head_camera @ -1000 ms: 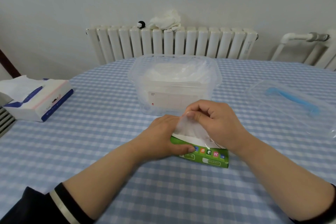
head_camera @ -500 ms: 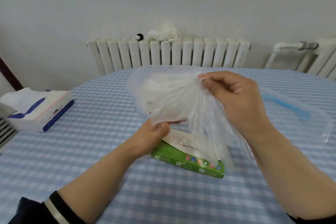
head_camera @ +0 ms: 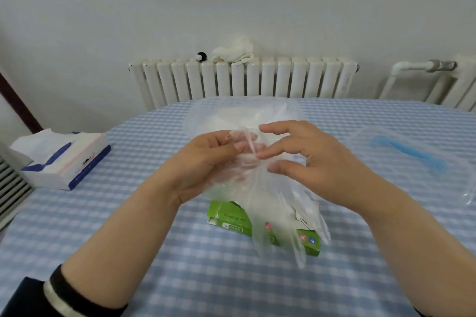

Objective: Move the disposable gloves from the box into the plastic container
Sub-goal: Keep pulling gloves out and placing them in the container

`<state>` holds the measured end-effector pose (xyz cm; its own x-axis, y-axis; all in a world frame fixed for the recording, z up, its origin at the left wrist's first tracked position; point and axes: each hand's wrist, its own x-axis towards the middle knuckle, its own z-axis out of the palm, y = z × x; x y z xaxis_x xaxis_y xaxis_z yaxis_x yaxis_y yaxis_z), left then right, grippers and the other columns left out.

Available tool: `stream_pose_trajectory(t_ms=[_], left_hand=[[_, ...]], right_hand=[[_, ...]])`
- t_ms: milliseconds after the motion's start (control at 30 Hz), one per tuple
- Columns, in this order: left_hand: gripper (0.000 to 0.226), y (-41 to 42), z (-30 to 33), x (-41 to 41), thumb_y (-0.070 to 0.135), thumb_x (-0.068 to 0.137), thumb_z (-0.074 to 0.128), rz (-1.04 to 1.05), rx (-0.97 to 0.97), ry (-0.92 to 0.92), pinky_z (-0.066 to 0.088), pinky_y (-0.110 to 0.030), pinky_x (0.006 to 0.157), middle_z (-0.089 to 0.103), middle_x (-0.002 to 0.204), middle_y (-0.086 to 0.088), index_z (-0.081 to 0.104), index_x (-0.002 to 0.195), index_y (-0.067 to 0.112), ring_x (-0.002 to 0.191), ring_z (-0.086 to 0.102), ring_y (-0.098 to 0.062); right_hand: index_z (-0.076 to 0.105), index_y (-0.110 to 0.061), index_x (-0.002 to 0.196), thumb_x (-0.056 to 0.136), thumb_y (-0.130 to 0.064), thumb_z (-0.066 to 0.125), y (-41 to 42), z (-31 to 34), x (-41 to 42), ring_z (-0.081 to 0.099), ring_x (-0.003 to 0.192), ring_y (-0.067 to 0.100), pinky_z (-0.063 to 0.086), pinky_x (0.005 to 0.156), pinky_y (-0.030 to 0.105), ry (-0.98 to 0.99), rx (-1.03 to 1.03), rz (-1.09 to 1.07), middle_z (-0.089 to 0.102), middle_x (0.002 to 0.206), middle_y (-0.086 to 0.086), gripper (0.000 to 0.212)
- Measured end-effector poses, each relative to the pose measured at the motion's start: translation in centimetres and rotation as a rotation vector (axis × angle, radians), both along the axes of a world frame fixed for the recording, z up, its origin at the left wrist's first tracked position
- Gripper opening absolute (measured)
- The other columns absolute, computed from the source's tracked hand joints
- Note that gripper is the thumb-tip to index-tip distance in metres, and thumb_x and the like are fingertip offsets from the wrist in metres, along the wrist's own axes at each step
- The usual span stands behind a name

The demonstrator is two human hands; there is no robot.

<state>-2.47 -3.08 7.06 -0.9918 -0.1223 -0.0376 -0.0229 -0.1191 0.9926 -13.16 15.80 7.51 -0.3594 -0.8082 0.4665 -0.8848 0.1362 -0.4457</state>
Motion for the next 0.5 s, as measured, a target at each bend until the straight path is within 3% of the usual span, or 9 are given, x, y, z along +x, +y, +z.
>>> stream_pose_trajectory(t_ms=[100,167,234,334,400,500], left_hand=[[0.027,0.0,0.2,-0.2,0.019,0.082,0.056,0.022,-0.055,0.040,0.058,-0.030,0.081,0.074,0.108,-0.009,0.063,0.106,0.007,0.096,0.071,-0.020],[0.024,-0.1,0.4,-0.2,0.016,0.086,0.054,-0.031,-0.091,0.074,0.056,-0.031,0.089,0.073,0.109,-0.011,0.060,0.105,0.004,0.102,0.070,-0.021],[0.023,-0.3,0.9,0.0,0.014,0.091,0.051,-0.131,-0.116,0.084,0.055,-0.032,0.091,0.072,0.111,-0.012,0.056,0.111,0.003,0.106,0.068,-0.022],[0.020,-0.5,1.4,0.0,0.013,0.096,0.045,-0.200,-0.158,0.066,0.054,-0.025,0.079,0.073,0.106,-0.010,0.053,0.112,0.005,0.099,0.069,-0.020],[0.021,-0.5,1.2,-0.4,0.007,0.101,0.037,-0.180,-0.129,0.065,0.053,-0.025,0.078,0.072,0.101,-0.011,0.057,0.105,0.004,0.095,0.069,-0.020],[0.041,0.0,1.0,-1.4,0.006,0.102,0.031,-0.157,-0.193,0.073,0.051,-0.026,0.075,0.068,0.088,-0.008,0.067,0.082,0.013,0.085,0.065,-0.018]], right_hand=[[0.036,-0.057,0.127,0.063,-0.064,0.076,0.6,0.3,-0.5,0.035,0.126,-0.018,0.030,0.104,0.010,-0.386,0.154,0.062,0.038,0.136,-0.035,0.076],[0.030,-0.049,0.137,0.063,-0.078,0.064,0.5,0.1,-1.1,0.044,0.124,-0.012,0.038,0.103,0.014,-0.528,0.148,0.081,0.048,0.136,-0.024,0.086],[0.043,-0.038,0.135,0.075,-0.071,0.050,0.6,-0.1,-1.4,0.055,0.113,-0.009,0.045,0.102,0.021,-0.626,0.138,0.044,0.061,0.125,-0.015,0.070],[0.068,-0.025,0.109,0.079,-0.048,0.055,0.7,-0.3,-1.5,0.064,0.096,-0.002,0.050,0.089,0.019,-0.664,0.102,0.031,0.071,0.104,-0.012,0.041],[0.068,-0.015,0.095,0.078,-0.040,0.061,0.6,-0.3,-1.4,0.065,0.087,-0.001,0.048,0.079,0.017,-0.733,0.057,0.071,0.072,0.093,-0.012,0.030],[0.053,-0.008,0.086,0.077,-0.021,0.067,0.5,-0.6,-1.5,0.067,0.081,0.007,0.049,0.067,0.015,-1.016,-0.023,0.161,0.072,0.092,-0.007,0.022]])
